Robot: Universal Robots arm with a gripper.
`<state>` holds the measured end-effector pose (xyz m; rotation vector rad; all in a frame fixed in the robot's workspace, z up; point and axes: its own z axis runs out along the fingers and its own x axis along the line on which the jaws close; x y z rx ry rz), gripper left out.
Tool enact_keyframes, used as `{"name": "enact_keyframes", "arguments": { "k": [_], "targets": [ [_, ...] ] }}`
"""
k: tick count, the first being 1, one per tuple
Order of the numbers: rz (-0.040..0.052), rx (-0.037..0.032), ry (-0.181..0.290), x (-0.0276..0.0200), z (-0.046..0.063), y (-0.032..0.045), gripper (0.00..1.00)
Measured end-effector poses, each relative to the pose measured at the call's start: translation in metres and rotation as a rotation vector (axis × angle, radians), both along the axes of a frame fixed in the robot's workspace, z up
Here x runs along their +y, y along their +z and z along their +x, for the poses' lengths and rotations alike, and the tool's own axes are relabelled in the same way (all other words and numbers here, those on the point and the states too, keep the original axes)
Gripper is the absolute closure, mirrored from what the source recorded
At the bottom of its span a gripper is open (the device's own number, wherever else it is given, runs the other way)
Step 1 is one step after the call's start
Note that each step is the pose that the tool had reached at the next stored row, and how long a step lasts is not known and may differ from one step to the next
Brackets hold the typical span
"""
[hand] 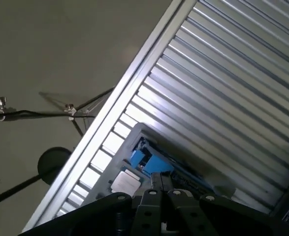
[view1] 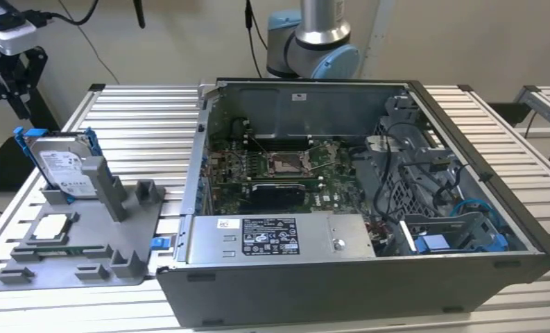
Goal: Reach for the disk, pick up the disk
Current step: 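Pick up the disk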
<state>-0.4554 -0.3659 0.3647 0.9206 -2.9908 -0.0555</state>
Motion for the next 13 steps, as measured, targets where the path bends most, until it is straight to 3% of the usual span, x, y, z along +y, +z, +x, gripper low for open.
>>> {"name": "enact_keyframes", "arguments": {
  "k": [13],
  "targets": [
    [0.0, 0.0, 0.237, 0.0, 0.0, 0.0, 1.0]
  ]
}}
